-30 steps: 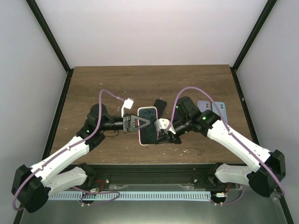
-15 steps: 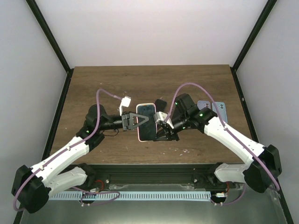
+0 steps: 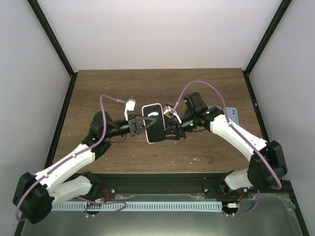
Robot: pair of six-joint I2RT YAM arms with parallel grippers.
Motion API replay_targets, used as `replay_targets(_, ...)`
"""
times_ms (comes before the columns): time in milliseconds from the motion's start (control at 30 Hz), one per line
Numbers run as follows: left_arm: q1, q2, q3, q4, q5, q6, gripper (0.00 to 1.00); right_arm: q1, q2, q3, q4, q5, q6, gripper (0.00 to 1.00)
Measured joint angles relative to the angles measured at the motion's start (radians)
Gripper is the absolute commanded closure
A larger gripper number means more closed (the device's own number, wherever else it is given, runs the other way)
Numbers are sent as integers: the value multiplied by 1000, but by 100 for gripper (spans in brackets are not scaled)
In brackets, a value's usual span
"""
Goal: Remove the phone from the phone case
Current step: Remove the phone case from the phone.
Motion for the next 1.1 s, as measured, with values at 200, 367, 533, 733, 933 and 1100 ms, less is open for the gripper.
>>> replay_targets(200, -12, 26, -12, 42, -17, 8, 100, -26, 19, 0, 0, -47, 64, 64)
replay_targets(367, -25, 26, -12, 66, -47, 24, 100, -55, 29, 31, -1, -101, 93, 58)
replay_targets(533, -42, 29, -12, 104, -45, 26, 100, -64, 32, 55, 17, -171, 122, 54)
replay_targets(733, -55, 53, -7, 143, -41, 21, 100, -77, 49, 67, 22, -245, 105, 57)
replay_targets(933, -58, 65, -4, 155, -48, 20, 100, -79, 34, 67, 34, -256, 107, 80)
replay_targets(1100, -56, 65, 5, 150, -82, 23, 93, -80, -14, 61, 86, -237, 194, 99)
